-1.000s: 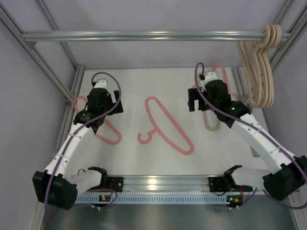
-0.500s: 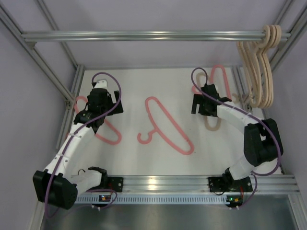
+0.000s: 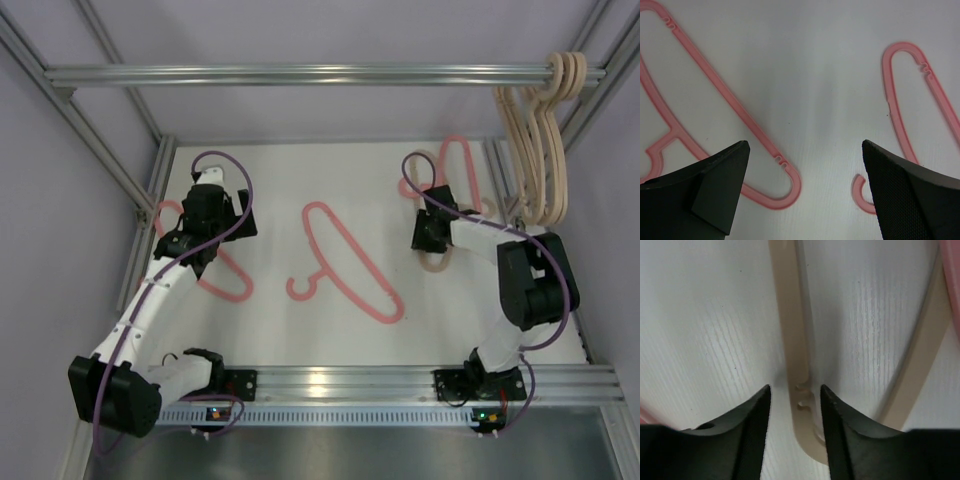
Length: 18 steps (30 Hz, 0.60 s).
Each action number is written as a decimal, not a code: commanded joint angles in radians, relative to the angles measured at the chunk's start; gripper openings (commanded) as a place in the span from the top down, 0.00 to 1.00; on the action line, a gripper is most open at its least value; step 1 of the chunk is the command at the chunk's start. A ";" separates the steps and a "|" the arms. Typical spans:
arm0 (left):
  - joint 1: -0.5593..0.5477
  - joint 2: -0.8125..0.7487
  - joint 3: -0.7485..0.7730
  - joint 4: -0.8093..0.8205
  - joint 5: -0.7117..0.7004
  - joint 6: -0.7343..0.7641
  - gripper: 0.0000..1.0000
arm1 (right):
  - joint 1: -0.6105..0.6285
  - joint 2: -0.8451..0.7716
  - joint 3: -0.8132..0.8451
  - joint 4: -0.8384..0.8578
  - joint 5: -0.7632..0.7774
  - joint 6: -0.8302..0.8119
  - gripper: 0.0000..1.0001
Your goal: Organize the hangers
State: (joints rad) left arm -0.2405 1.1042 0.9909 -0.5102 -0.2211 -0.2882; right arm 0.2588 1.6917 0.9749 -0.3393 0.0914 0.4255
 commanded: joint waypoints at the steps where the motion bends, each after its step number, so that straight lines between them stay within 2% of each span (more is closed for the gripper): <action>1: 0.006 -0.006 -0.006 0.006 0.009 0.006 0.02 | 0.014 0.037 -0.016 0.051 -0.027 -0.013 0.68; 3: 0.006 -0.006 -0.006 0.006 0.008 0.006 0.02 | 0.031 0.052 -0.016 0.051 -0.027 -0.019 0.78; 4: 0.006 -0.006 -0.006 0.006 0.008 0.006 0.02 | 0.058 0.057 -0.010 0.048 -0.013 -0.034 0.89; 5: 0.006 -0.006 -0.008 0.006 0.005 0.007 0.02 | 0.074 0.062 -0.007 0.051 -0.012 -0.040 0.94; 7: 0.006 -0.006 -0.008 0.007 0.003 0.006 0.02 | 0.120 0.071 0.007 0.046 -0.006 -0.047 1.00; 12: 0.006 -0.004 -0.009 0.006 -0.004 0.007 0.02 | 0.204 0.059 0.030 0.045 -0.033 -0.022 1.00; 18: 0.006 -0.001 -0.009 0.007 -0.017 0.011 0.02 | 0.307 -0.065 0.077 0.046 -0.064 0.018 1.00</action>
State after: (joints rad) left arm -0.2405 1.1042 0.9905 -0.5102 -0.2256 -0.2882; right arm 0.5289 1.7145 0.9966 -0.2993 0.0731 0.4095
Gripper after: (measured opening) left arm 0.983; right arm 0.086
